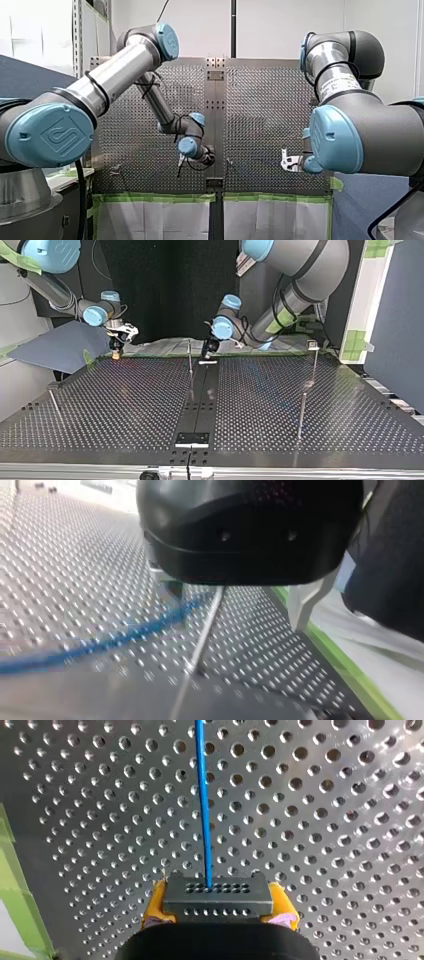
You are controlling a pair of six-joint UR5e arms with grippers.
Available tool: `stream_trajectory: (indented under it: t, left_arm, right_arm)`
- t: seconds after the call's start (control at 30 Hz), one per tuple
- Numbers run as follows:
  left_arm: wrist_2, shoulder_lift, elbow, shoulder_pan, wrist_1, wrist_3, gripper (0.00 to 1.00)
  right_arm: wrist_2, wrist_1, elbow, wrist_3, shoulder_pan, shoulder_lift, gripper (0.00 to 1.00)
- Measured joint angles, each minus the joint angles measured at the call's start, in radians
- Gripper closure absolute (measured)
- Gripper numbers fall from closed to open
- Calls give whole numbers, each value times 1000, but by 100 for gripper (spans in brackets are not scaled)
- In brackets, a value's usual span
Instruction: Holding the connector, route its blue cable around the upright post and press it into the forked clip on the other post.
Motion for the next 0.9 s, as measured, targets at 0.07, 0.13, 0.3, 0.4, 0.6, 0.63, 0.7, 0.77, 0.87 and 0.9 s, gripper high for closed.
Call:
stream_trajectory:
  t: [0.07,0.13,0.3,0.4,0.6,0.63,0.7,0.77,0.87,0.9]
  left_arm:
    - [12,11,-7,-7,1,2,0]
    - [20,20,-18,-14,2,5,0]
    - [29,43,-60,-23,27,23,0]
    - [28,56,-85,-26,48,29,0]
    - [25,62,-135,-38,59,60,0]
    - [25,62,-145,-43,60,64,0]
    - [25,62,-161,-51,60,69,0]
    - [24,62,-178,-62,60,72,0]
    - [23,62,-189,-77,62,74,0]
    - [23,62,-191,-80,62,75,0]
  right_arm:
    - [-4,2,0,0,0,0,100]
    - [-5,5,0,0,0,1,100]
    - [-6,19,0,0,1,1,100]
    - [-9,25,0,0,2,1,100]
    - [-15,36,1,0,3,1,100]
    - [-15,37,1,0,4,1,100]
    - [-15,39,1,0,5,1,100]
    - [-15,41,0,0,5,1,100]
    - [-15,42,0,0,6,1,100]
    - [-15,42,0,0,6,1,100]
